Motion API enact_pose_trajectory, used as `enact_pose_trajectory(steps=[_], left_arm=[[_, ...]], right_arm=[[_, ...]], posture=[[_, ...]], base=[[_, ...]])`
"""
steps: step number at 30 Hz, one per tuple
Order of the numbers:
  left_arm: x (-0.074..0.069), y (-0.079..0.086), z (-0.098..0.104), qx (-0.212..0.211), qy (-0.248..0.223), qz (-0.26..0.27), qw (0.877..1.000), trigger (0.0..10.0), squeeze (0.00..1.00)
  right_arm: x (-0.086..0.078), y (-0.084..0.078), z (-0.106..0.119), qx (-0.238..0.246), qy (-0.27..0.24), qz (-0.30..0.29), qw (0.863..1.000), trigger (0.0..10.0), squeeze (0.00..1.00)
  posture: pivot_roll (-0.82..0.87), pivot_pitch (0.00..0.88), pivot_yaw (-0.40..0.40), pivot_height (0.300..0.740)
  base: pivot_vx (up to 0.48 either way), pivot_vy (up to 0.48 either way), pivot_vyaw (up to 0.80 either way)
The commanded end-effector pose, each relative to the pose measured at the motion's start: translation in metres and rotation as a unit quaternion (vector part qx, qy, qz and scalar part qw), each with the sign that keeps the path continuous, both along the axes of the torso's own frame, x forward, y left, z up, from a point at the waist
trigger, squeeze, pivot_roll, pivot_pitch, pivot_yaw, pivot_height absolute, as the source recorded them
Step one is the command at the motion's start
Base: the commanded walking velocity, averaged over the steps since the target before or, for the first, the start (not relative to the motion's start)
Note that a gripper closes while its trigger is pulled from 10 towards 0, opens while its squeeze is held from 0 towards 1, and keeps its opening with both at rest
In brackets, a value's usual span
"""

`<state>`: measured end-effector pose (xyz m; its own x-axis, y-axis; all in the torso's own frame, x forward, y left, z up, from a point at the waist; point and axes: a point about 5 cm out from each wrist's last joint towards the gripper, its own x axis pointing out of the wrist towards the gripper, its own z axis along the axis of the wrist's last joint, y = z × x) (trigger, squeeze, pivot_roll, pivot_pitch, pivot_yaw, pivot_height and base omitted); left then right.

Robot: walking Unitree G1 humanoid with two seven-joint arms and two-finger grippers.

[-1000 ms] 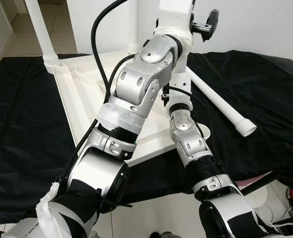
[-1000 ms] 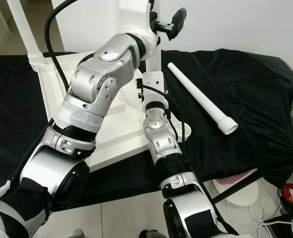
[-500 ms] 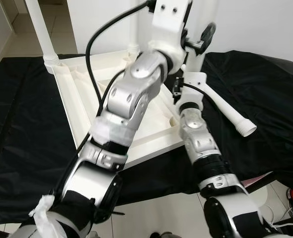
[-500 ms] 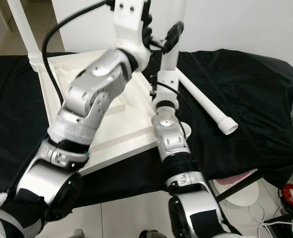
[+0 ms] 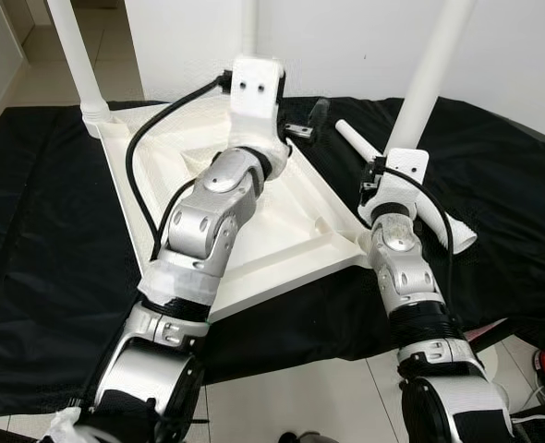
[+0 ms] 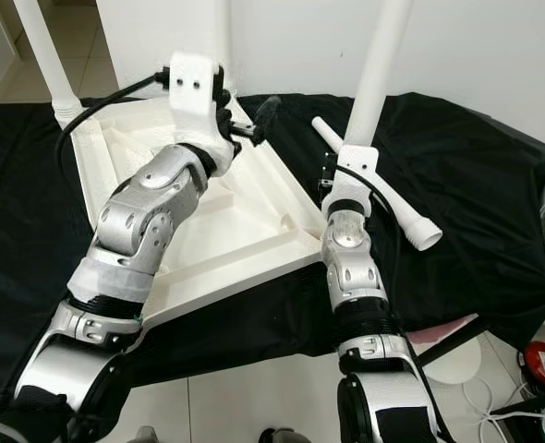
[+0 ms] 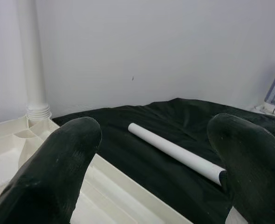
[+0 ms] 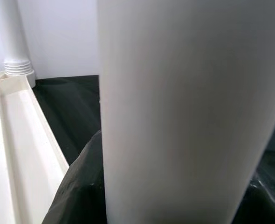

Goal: Building children table

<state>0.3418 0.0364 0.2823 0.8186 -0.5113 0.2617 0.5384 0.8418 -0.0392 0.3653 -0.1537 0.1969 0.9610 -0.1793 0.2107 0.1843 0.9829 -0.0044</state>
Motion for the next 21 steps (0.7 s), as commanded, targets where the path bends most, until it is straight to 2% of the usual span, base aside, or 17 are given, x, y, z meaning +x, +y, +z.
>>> enact_pose_trajectory(steps=[1, 2, 4, 10, 12, 14, 15, 16, 18, 19, 21], left_arm=[[-0.002, 0.001, -0.018, 0.029, 0.021, 0.000, 0.999, 10.0, 0.00], [-0.003, 0.002, -0.028, 0.039, 0.034, -0.001, 0.999, 10.0, 0.00], [-0.004, 0.003, -0.034, 0.045, 0.041, -0.002, 0.998, 10.0, 0.00], [-0.013, -0.002, -0.054, 0.081, 0.037, -0.027, 0.996, 10.0, 0.00], [-0.013, -0.002, -0.054, 0.081, 0.037, -0.027, 0.996, 10.0, 0.00], [-0.020, -0.006, -0.068, 0.109, 0.024, -0.055, 0.992, 10.0, 0.00], [-0.020, -0.006, -0.068, 0.109, 0.024, -0.055, 0.992, 10.0, 0.00], [-0.022, -0.008, -0.073, 0.120, 0.021, -0.067, 0.990, 10.0, 0.00], [-0.034, -0.017, -0.087, 0.168, 0.014, -0.127, 0.977, 10.0, 0.00], [-0.034, -0.017, -0.087, 0.168, 0.014, -0.127, 0.977, 10.0, 0.00], [-0.040, -0.025, -0.097, 0.195, 0.016, -0.163, 0.967, 10.0, 0.00]], right_arm=[[-0.004, -0.005, -0.002, 0.026, -0.003, 0.012, 1.000, 10.0, 0.00], [-0.006, -0.006, -0.003, 0.024, -0.002, 0.019, 1.000, 10.0, 0.00], [-0.007, -0.007, -0.004, 0.020, -0.001, 0.022, 1.000, 10.0, 0.00], [-0.013, -0.015, -0.008, 0.005, -0.005, 0.028, 1.000, 10.0, 0.00], [-0.013, -0.015, -0.008, 0.005, -0.005, 0.028, 1.000, 10.0, 0.00], [-0.015, -0.018, -0.008, -0.020, -0.008, 0.030, 0.999, 10.0, 0.00], [-0.015, -0.018, -0.008, -0.020, -0.008, 0.030, 0.999, 10.0, 0.00], [-0.015, -0.018, -0.008, -0.027, -0.010, 0.032, 0.999, 10.0, 0.00], [-0.016, -0.020, -0.005, -0.043, -0.016, 0.029, 0.999, 10.0, 0.00], [-0.016, -0.020, -0.005, -0.043, -0.016, 0.029, 0.999, 10.0, 0.00], [-0.015, -0.021, -0.003, -0.048, -0.017, 0.028, 0.998, 10.0, 0.00]], posture=[[0.05, 0.024, -0.062, 0.740], [0.05, 0.024, -0.061, 0.740], [0.05, 0.024, -0.061, 0.740], [0.05, 0.022, -0.057, 0.740], [0.05, 0.022, -0.057, 0.740], [0.05, 0.027, -0.055, 0.740], [0.05, 0.027, -0.055, 0.740], [0.05, 0.027, -0.055, 0.740], [0.05, 0.036, -0.058, 0.740], [0.05, 0.036, -0.058, 0.740], [0.05, 0.043, -0.063, 0.740]], base=[[0.000, 0.000, 0.00], [0.000, 0.000, 0.00], [0.000, 0.000, 0.00], [0.000, 0.000, 0.00], [0.000, 0.000, 0.00], [0.000, 0.000, 0.00], [0.000, 0.000, 0.00], [0.000, 0.000, 0.00], [0.000, 0.000, 0.00], [0.000, 0.000, 0.00], [0.000, 0.000, 0.00]])
